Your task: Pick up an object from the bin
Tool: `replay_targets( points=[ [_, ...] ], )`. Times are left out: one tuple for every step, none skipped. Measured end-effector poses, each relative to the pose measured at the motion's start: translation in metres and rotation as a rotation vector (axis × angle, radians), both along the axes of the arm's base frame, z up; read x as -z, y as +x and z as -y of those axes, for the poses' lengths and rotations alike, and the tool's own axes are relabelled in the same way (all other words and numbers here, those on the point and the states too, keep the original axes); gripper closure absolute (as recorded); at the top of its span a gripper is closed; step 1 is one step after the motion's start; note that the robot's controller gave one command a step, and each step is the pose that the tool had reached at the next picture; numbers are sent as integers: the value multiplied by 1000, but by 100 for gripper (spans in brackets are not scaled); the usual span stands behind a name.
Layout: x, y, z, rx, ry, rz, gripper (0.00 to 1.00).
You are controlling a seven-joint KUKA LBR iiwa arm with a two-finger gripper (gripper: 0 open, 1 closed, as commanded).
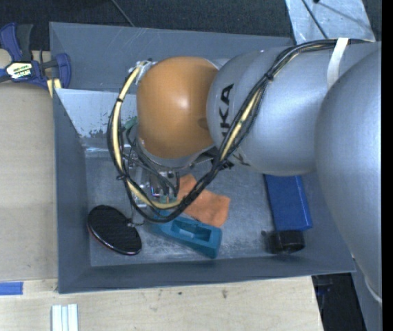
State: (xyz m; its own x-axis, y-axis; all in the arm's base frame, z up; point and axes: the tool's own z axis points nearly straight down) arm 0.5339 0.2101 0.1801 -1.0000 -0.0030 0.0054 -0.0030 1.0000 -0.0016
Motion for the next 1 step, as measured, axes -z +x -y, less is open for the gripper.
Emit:
replay_targets(
  points=[
    [-5, 2, 1, 3, 3, 8, 0]
  ],
)
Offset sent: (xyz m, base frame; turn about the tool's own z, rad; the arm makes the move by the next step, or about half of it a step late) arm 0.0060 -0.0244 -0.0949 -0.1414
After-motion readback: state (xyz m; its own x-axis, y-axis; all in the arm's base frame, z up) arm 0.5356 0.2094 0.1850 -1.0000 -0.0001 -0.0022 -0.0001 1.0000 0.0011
